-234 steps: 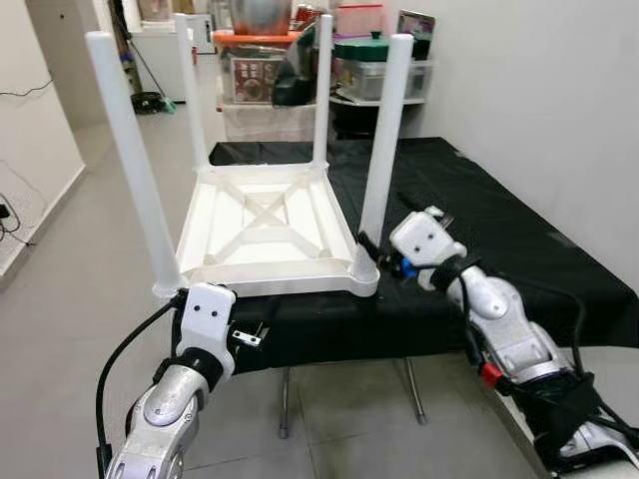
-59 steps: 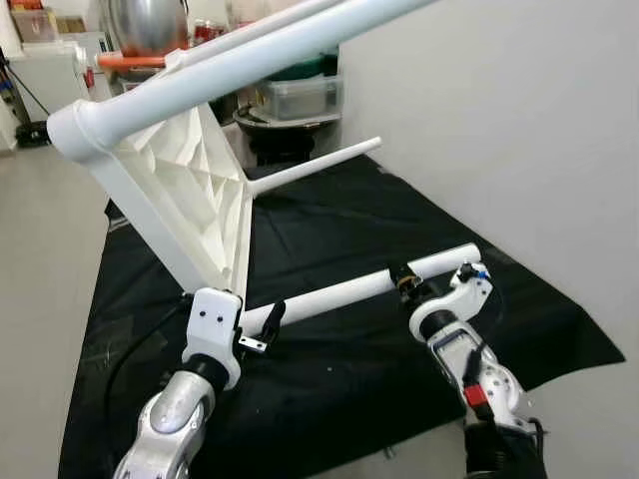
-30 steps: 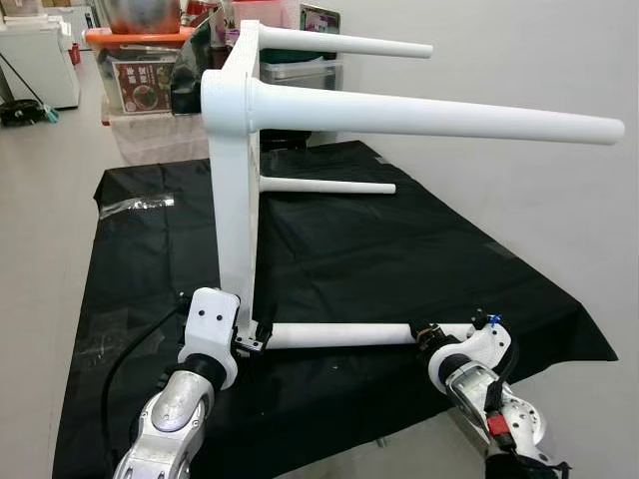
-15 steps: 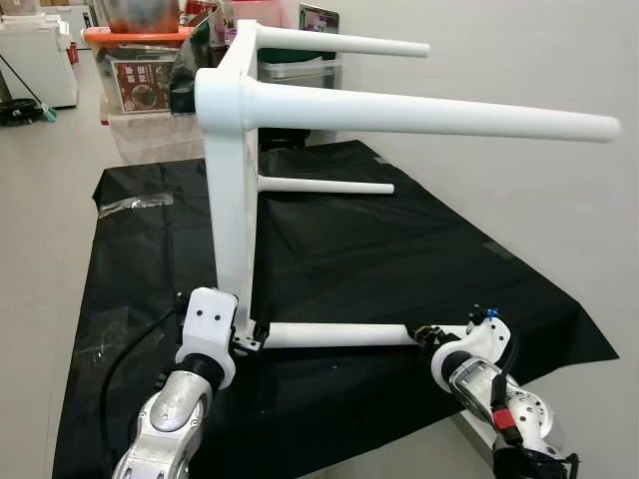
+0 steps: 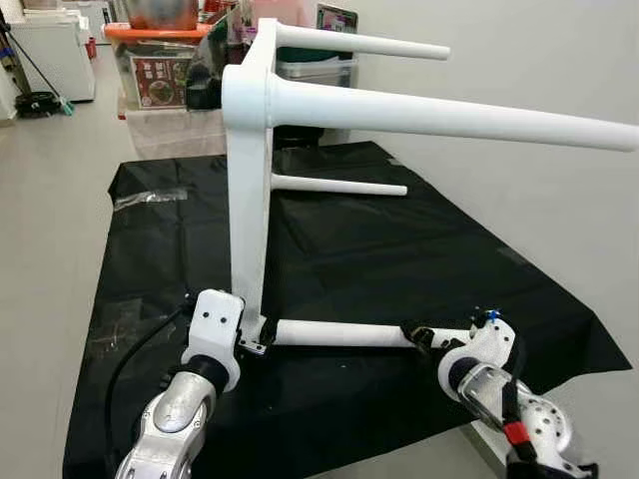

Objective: Building children table

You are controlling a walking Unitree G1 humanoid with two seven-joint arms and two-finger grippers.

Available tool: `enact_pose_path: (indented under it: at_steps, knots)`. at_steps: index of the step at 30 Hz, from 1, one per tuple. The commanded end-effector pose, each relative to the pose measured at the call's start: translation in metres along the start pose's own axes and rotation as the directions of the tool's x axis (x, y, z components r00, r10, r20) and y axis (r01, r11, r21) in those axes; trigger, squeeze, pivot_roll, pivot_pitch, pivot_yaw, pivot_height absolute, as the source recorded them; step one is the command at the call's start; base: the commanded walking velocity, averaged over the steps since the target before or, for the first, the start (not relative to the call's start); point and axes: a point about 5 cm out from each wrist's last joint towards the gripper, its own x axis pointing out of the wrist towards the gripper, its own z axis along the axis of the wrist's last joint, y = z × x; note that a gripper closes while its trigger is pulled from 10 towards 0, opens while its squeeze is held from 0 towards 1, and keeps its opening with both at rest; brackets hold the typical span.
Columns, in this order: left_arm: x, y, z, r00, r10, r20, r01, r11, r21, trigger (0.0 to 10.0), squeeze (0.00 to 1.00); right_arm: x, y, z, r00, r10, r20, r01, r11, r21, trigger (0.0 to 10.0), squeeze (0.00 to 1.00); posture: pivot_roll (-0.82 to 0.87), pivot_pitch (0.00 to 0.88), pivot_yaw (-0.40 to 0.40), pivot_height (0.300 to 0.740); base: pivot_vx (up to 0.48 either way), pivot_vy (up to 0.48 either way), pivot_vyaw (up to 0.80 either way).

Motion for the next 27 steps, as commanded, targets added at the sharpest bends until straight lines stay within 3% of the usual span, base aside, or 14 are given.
enact_pose_path:
  at_steps: [1,10,11,12,13,15,16,17,18,23,24,25,26,27]
  knots:
    - [0.000,0.000,-0.004,1.000,-0.006,-0.015,0.006,1.000,0.000,10.0,0.00,-0.007,-0.004,0.000,1.000,-0.012,-0.020,0.011,1.000,-0.029,10.0,1.00,0.05,0.000,-0.067,0.740,0.000,0.000,0.00]
    - [0.000,-0.003,-0.004,1.000,-0.014,-0.014,0.013,1.000,-0.006,10.0,0.00,-0.026,-0.002,0.010,0.999,0.047,0.012,-0.045,0.989,-0.139,10.0,1.00,0.04,0.000,-0.066,0.740,0.000,0.000,0.00]
    - [0.000,-0.003,-0.004,1.000,-0.016,-0.012,0.016,1.000,-0.007,10.0,0.00,-0.040,0.014,0.022,0.985,0.133,0.108,-0.081,0.916,-0.392,10.0,1.00,0.02,0.000,-0.055,0.740,0.000,0.000,0.00]
    - [0.001,-0.003,-0.004,1.000,-0.017,-0.012,0.017,1.000,-0.007,10.0,0.00,-0.047,0.021,0.028,0.970,0.174,0.168,-0.062,0.849,-0.525,10.0,1.00,0.02,0.000,-0.054,0.740,0.000,0.000,0.00]
    - [0.001,-0.003,-0.004,1.000,-0.017,-0.012,0.017,1.000,-0.007,10.0,0.00,-0.047,0.021,0.028,0.970,0.174,0.168,-0.062,0.849,-0.525,10.0,1.00,0.02,0.000,-0.054,0.740,0.000,0.000,0.00]
    - [0.001,-0.003,-0.004,1.000,-0.019,-0.012,0.019,1.000,-0.006,10.0,0.00,-0.056,0.029,0.040,0.932,0.225,0.283,0.039,0.715,-0.698,10.0,1.00,0.01,0.000,-0.053,0.740,0.000,0.000,0.00]
    - [0.001,-0.003,-0.004,1.000,-0.019,-0.012,0.019,1.000,-0.006,10.0,0.00,-0.056,0.029,0.040,0.932,0.225,0.283,0.039,0.715,-0.698,10.0,1.00,0.01,0.000,-0.053,0.740,0.000,0.000,0.00]
    - [0.001,-0.003,-0.005,1.000,-0.020,-0.012,0.020,1.000,-0.006,10.0,0.00,-0.062,0.031,0.050,0.896,0.249,0.368,0.133,0.639,-0.757,10.0,1.00,0.01,0.000,-0.052,0.740,0.000,0.000,0.00]
    - [0.002,-0.003,-0.005,1.000,-0.022,-0.012,0.022,1.000,-0.007,10.0,0.00,-0.068,0.031,0.060,0.851,0.257,0.457,0.248,0.571,-0.783,10.0,1.00,0.01,0.000,-0.051,0.740,0.000,0.000,0.00]
    - [0.002,-0.004,-0.005,1.000,-0.024,-0.012,0.024,1.000,-0.009,10.0,0.00,-0.077,0.029,0.075,0.776,0.251,0.579,0.417,0.484,-0.769,10.0,1.00,0.01,0.000,-0.052,0.740,0.000,0.000,0.00]
    - [0.002,-0.005,-0.005,1.000,-0.025,-0.011,0.025,1.000,-0.009,10.0,0.00,-0.084,0.028,0.087,0.718,0.246,0.652,0.511,0.451,-0.732,10.0,1.00,0.01,0.000,-0.052,0.740,0.000,0.000,0.00]
    - [0.002,-0.005,-0.005,1.000,-0.025,-0.011,0.025,1.000,-0.009,10.0,0.00,-0.084,0.028,0.087,0.718,0.246,0.652,0.511,0.451,-0.732,10.0,1.00,0.01,0.000,-0.052,0.740,0.000,0.000,0.00]
    - [0.003,-0.004,-0.004,1.000,-0.024,-0.011,0.024,1.000,-0.009,10.0,0.00,-0.092,0.031,0.099,0.638,0.260,0.725,0.602,0.419,-0.680,10.0,1.00,0.01,0.000,-0.051,0.740,0.000,0.000,0.00]
    - [0.004,-0.004,-0.004,1.000,-0.022,-0.010,0.022,1.000,-0.007,10.0,0.00,-0.102,0.037,0.110,0.537,0.304,0.787,0.702,0.357,-0.617,10.0,0.65,0.01,0.000,-0.050,0.740,0.000,0.000,0.00]
